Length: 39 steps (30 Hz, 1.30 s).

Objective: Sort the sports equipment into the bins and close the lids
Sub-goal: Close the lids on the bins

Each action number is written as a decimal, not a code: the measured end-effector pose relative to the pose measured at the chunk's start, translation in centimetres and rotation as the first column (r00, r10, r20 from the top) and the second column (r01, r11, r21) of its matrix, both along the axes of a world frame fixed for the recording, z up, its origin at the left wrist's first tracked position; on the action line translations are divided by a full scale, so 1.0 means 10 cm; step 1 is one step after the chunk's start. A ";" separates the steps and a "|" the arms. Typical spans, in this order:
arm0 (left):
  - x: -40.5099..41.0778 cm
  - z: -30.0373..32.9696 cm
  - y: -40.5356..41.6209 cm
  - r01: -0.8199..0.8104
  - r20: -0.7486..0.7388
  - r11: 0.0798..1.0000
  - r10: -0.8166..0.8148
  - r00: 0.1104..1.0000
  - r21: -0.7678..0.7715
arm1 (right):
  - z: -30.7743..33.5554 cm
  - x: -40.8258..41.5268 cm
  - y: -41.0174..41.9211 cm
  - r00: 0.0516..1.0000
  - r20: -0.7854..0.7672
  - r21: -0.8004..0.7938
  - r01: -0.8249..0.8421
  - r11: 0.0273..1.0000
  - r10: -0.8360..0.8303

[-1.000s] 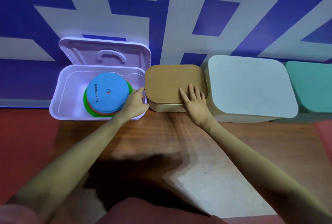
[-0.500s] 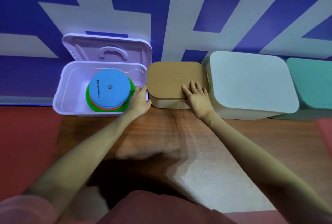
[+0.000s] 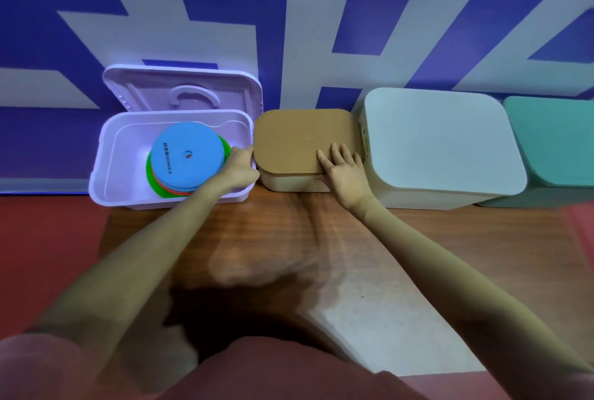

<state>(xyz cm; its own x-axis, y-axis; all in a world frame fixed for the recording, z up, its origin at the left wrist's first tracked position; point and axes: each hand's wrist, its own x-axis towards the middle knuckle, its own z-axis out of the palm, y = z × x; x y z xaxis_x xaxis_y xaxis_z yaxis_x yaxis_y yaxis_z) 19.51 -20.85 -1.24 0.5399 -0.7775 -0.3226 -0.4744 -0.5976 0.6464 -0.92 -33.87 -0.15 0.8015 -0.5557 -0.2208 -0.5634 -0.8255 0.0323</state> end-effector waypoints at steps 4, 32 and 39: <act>0.09 0.21 -0.17 -0.235 -0.219 0.969 0.214 0.952 -0.079 | -0.08 -0.08 0.11 0.955 0.273 0.077 0.097 0.992 -0.114; 0.31 0.21 -0.80 0.137 0.162 0.981 -0.159 0.974 0.138 | -0.39 0.07 0.25 -0.043 0.283 0.901 0.353 0.250 -0.958; 0.29 0.21 -0.79 0.202 0.242 0.967 -0.235 0.941 0.154 | -0.36 -0.01 0.26 0.125 0.309 0.850 0.408 0.333 -0.943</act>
